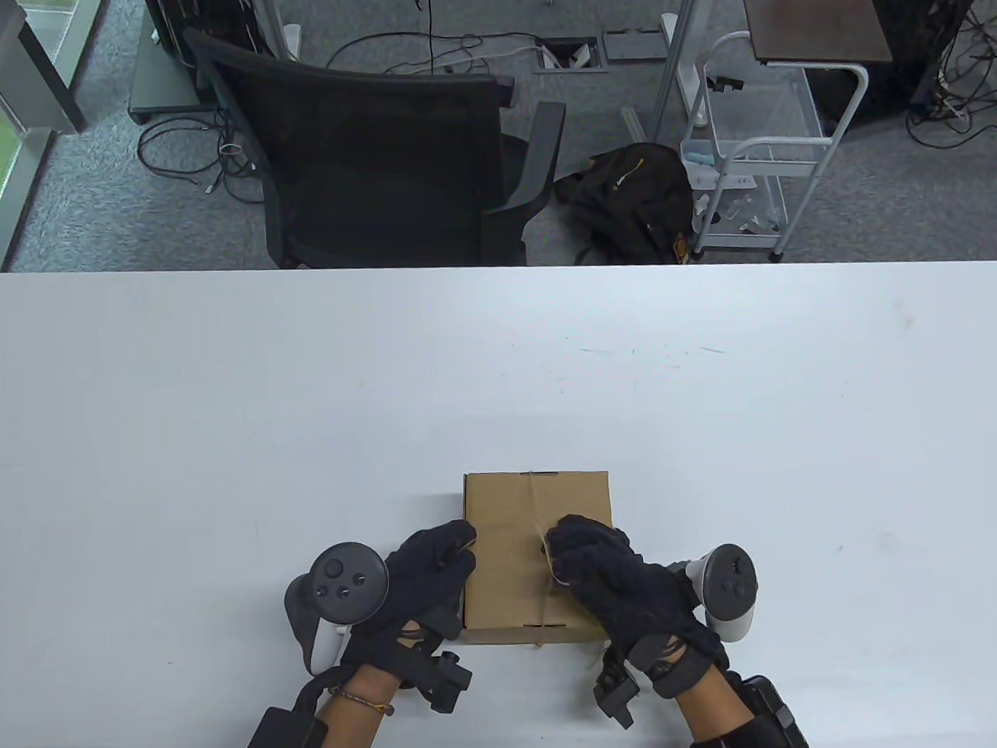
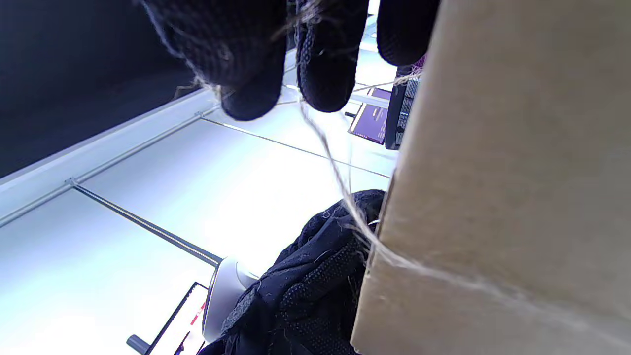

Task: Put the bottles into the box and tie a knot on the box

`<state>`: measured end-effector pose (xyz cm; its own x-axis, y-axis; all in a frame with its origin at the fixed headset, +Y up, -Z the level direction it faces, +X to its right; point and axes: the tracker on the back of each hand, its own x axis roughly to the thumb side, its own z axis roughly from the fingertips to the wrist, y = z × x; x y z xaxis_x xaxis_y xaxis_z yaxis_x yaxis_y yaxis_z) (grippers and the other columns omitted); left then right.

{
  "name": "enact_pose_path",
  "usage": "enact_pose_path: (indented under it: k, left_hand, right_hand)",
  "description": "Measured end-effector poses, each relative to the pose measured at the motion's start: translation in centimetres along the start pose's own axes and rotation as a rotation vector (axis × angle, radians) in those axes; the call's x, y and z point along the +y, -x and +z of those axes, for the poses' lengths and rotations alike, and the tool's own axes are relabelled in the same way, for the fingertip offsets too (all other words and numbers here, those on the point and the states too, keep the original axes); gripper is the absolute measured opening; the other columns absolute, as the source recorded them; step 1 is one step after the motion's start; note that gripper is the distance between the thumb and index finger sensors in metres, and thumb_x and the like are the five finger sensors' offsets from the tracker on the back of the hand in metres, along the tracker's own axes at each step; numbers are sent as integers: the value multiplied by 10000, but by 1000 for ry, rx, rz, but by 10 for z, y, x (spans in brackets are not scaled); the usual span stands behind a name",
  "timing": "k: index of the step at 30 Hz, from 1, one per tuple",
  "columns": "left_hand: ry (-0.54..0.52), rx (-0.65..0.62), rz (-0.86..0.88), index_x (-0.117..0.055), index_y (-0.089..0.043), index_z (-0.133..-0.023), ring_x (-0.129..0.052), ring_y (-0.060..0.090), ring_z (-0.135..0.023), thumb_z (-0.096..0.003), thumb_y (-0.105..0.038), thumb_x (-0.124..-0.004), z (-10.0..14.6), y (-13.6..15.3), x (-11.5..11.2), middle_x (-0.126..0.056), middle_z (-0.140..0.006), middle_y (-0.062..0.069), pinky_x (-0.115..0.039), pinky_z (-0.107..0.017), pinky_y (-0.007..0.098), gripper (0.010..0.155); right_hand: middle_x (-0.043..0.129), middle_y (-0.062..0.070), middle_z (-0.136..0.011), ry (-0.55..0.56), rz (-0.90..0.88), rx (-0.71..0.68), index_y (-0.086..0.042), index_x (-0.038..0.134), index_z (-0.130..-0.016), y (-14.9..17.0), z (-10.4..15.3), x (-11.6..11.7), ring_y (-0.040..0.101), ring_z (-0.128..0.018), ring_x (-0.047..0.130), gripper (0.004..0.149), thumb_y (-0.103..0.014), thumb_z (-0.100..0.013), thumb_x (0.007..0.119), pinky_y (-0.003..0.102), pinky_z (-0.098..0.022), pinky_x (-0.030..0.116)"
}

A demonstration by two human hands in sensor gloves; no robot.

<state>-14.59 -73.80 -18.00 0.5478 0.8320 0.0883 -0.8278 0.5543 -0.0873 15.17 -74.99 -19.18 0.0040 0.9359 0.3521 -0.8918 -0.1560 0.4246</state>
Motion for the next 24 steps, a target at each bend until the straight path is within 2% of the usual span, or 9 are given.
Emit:
enact_pose_path:
  k: [3, 6, 8, 11, 12, 16, 18, 22, 24]
  left_hand:
    - [10, -27, -9, -896, -168, -921, -1084, 366, -667, -497, -361, -875, -1, 0, 4, -987, -768, 94, -863, -586, 605, 466]
    - [-17, -67, -105, -923, -148, -897, -1098, 365, -639, -485, -352, -895, -1, 0, 14, -1008, -759, 99, -868, -563, 609, 461]
    - [4, -96, -196, -935, -157, -886, -1105, 356, -634, -480, -358, -897, -1, 3, 22, -1019, -751, 91, -852, -574, 614, 454]
    - [-20, -96, -187, -944, -146, -876, -1088, 373, -634, -476, -342, -893, -1, 12, 29, -1013, -748, 105, -833, -572, 623, 449]
    - [-11, -99, -212, -944, -147, -877, -1088, 373, -628, -478, -338, -889, -1, 14, 30, -1013, -744, 108, -832, -569, 622, 445]
    - [-30, -188, -429, -937, -167, -879, -1092, 329, -569, -478, -339, -870, 0, 14, 29, -1017, -732, 92, -848, -553, 591, 441]
    - [2, -254, -517, -947, -151, -862, -1092, 340, -559, -469, -331, -877, -1, 12, 25, -1026, -718, 96, -841, -553, 600, 437]
    - [-44, -337, -737, -945, -165, -851, -1101, 310, -536, -465, -340, -867, 1, 7, 18, -1035, -693, 75, -856, -552, 577, 431]
    - [-11, -355, -814, -948, -164, -849, -1101, 311, -538, -463, -339, -869, 0, 7, 11, -1036, -691, 75, -855, -553, 579, 430]
  right_hand:
    - [690, 130, -1048, 20, 3, 40, -200, 804, -871, 4, 3, -5, 452, -997, 498, 396, -303, -497, 721, 896, -494, 148]
    - [710, 195, -1006, 191, 10, 57, -111, 827, -844, 0, 10, -17, 486, -956, 533, 397, -246, -479, 749, 873, -556, 309]
    - [800, 192, -937, 269, 178, 75, -112, 857, -828, -7, 16, -32, 488, -892, 654, 392, -251, -471, 773, 775, -568, 569]
    - [900, 166, -825, 287, 394, 102, -118, 869, -824, -18, 21, -45, 459, -774, 799, 390, -257, -470, 781, 651, -537, 710]
    - [948, 165, -754, 278, 466, 98, -116, 890, -810, -21, 21, -48, 427, -674, 888, 387, -265, -465, 796, 602, -494, 768]
    - [1042, 142, -570, 268, 702, 167, -98, 948, -768, -24, 24, -53, 350, -467, 1003, 382, -263, -439, 845, 512, -363, 873]
    - [1061, 124, -549, 230, 778, 169, -112, 966, -752, -22, 23, -52, 323, -443, 1024, 379, -278, -429, 857, 486, -347, 894]
    - [1064, 137, -547, 235, 723, 194, -91, 964, -747, -17, 22, -51, 336, -446, 1023, 379, -263, -423, 871, 501, -348, 890]
    - [1065, 146, -563, 235, 783, 194, -91, 968, -747, -14, 23, -52, 353, -463, 1022, 377, -254, -420, 878, 516, -363, 883]
